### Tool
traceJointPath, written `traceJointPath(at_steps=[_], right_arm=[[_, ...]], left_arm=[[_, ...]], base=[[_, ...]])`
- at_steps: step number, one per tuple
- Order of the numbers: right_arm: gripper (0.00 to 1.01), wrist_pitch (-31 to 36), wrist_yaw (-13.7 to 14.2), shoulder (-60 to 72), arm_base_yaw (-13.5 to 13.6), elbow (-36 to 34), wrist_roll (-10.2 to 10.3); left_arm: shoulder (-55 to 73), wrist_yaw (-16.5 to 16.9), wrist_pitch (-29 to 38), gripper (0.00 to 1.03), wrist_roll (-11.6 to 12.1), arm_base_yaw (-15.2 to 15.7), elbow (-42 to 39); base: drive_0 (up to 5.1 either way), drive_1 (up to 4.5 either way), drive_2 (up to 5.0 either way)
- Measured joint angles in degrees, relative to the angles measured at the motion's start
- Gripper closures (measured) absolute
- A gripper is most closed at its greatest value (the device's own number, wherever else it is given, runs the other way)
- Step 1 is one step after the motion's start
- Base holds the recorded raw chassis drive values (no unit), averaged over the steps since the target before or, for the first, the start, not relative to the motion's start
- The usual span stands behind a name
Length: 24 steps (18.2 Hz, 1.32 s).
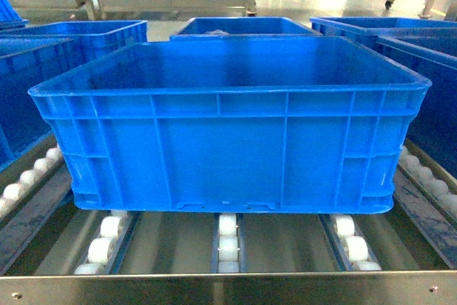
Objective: Place box next to blue box on left shelf
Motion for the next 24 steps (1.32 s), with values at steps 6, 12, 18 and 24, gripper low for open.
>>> traceJointPath(at_steps=[6,12,18,24], right_arm=[[0.99,-5.9,-0.3,-15.9,0.1,-10.3,0.0],[0.99,-15.8,-0.3,-30.9,0.1,-15.5,0.0],[0.99,-30.4,-0.3,-47.0,0.1,-15.6,0.0],[0.99,-38.7,-0.3,-55.5,0.1,-15.6,0.0]], left_arm=[[-15.3,0.3,-8.0,1.01,0.0,0.1,-7.3],[-28.8,0.3,-17.0,1.01,0.1,0.1,-10.7],[-41.5,0.3,-29.3,1.01,0.1,0.1,-10.7],[-48.2,0.3,-35.8,1.01,0.1,0.1,-10.7]], base=[[0.0,0.0,0.0],[0.0,0.0,0.0],[0.0,0.0,0.0],[0.0,0.0,0.0]])
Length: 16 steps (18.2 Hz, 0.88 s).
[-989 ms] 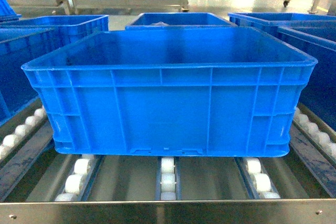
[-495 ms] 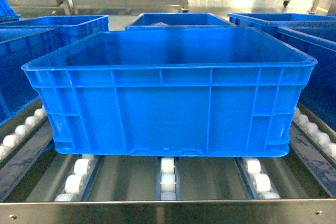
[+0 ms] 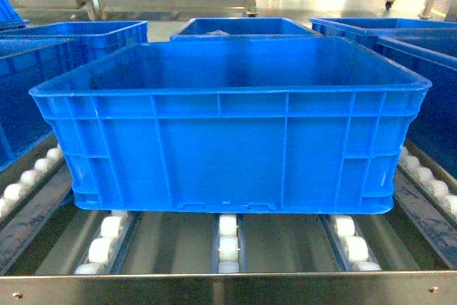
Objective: Place box next to blue box on left shelf
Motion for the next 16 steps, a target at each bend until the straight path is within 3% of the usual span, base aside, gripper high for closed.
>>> traceJointPath(at_steps=[5,8,12,14,16], right_arm=[[0.99,-3.9,0.0,-3.9,0.0,0.0,0.0],[0.99,-5.4,0.0,-5.2,0.0,0.0,0.0],[0.99,-6.4,0.0,-6.6,0.0,0.0,0.0],[0.99,-16.1,-0.1,-13.0,0.0,0.0,0.0],[0.99,-16.2,0.1,-16.2,0.0,0.2,0.0]], left_arm=[[-3.0,0.0,-3.2,1.01,0.0,0.0,0.0],[-10.3,0.0,-13.4,1.01,0.0,0.0,0.0],[-12.0,-0.2,-12.2,1.01,0.0,0.0,0.2],[-12.0,0.0,-13.2,1.01,0.1,0.0,0.0],[-12.0,0.0,-13.0,1.01,0.2,0.0,0.0]], base=[[0.0,0.0,0.0],[0.0,0.0,0.0],[0.0,0.0,0.0],[0.0,0.0,0.0],[0.0,0.0,0.0]])
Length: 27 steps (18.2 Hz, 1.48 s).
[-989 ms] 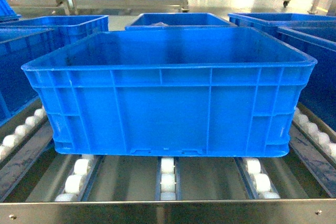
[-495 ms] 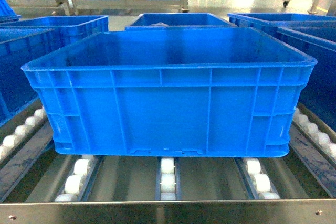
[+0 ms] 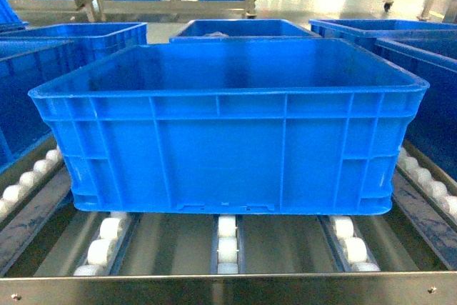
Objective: Place box next to blue box on left shelf
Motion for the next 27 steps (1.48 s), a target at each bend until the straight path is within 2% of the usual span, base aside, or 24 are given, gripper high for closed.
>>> traceJointPath(at_steps=[7,9,10,11,14,15,16,27], right_arm=[[0.99,-0.6,-0.1,0.0,0.0,-0.2,-0.1],[0.78,-0.6,-0.1,0.0,0.0,-0.2,0.0],[0.62,-0.6,-0.1,0.0,0.0,-0.2,0.0],[0.52,-0.6,-0.1,0.0,0.0,-0.2,0.0],[0.22,-0.6,-0.1,0.0,0.0,-0.2,0.0],[0.08,-0.6,-0.1,0.0,0.0,-0.2,0.0],[0.03,-0.6,-0.1,0.0,0.0,-0.2,0.0],[0.03,-0.6,-0.1,0.0,0.0,-0.2,0.0]], left_arm=[[0.0,0.0,0.0,1.0,0.0,0.0,0.0],[0.0,0.0,0.0,0.78,0.0,0.0,0.0],[0.0,0.0,0.0,0.62,0.0,0.0,0.0],[0.0,0.0,0.0,0.51,0.0,0.0,0.0],[0.0,0.0,0.0,0.24,0.0,0.0,0.0],[0.0,0.0,0.0,0.09,0.0,0.0,0.0],[0.0,0.0,0.0,0.04,0.0,0.0,0.0],[0.0,0.0,0.0,0.05,0.1,0.0,0.0]], base=[[0.0,0.0,0.0],[0.0,0.0,0.0],[0.0,0.0,0.0],[0.0,0.0,0.0],[0.0,0.0,0.0],[0.0,0.0,0.0],[0.0,0.0,0.0],[0.0,0.0,0.0]])
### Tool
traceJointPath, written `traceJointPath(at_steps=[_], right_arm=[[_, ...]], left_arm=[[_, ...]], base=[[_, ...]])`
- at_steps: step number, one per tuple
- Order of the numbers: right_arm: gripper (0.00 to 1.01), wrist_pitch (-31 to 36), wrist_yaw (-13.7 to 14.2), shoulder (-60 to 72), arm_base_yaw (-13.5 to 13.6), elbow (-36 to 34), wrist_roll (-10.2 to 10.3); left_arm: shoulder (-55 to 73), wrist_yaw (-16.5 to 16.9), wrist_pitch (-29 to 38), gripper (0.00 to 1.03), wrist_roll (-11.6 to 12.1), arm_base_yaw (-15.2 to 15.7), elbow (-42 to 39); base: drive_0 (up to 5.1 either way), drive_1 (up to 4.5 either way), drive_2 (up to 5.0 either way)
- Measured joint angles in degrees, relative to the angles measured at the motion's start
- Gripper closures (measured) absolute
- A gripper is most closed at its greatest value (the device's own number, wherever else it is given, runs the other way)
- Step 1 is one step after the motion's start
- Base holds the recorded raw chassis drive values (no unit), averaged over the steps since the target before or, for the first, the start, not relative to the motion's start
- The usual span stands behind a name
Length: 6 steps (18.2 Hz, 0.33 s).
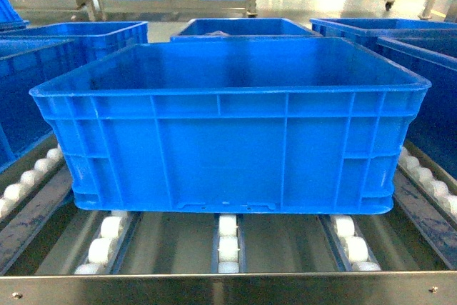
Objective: Place box next to blue box on left shelf
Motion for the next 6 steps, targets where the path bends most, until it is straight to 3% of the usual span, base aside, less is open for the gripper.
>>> traceJointPath(at_steps=[6], right_arm=[[0.03,0.0,0.0,0.0,0.0,0.0,0.0]], left_arm=[[0.0,0.0,0.0,0.05,0.0,0.0,0.0]], base=[[0.0,0.0,0.0]])
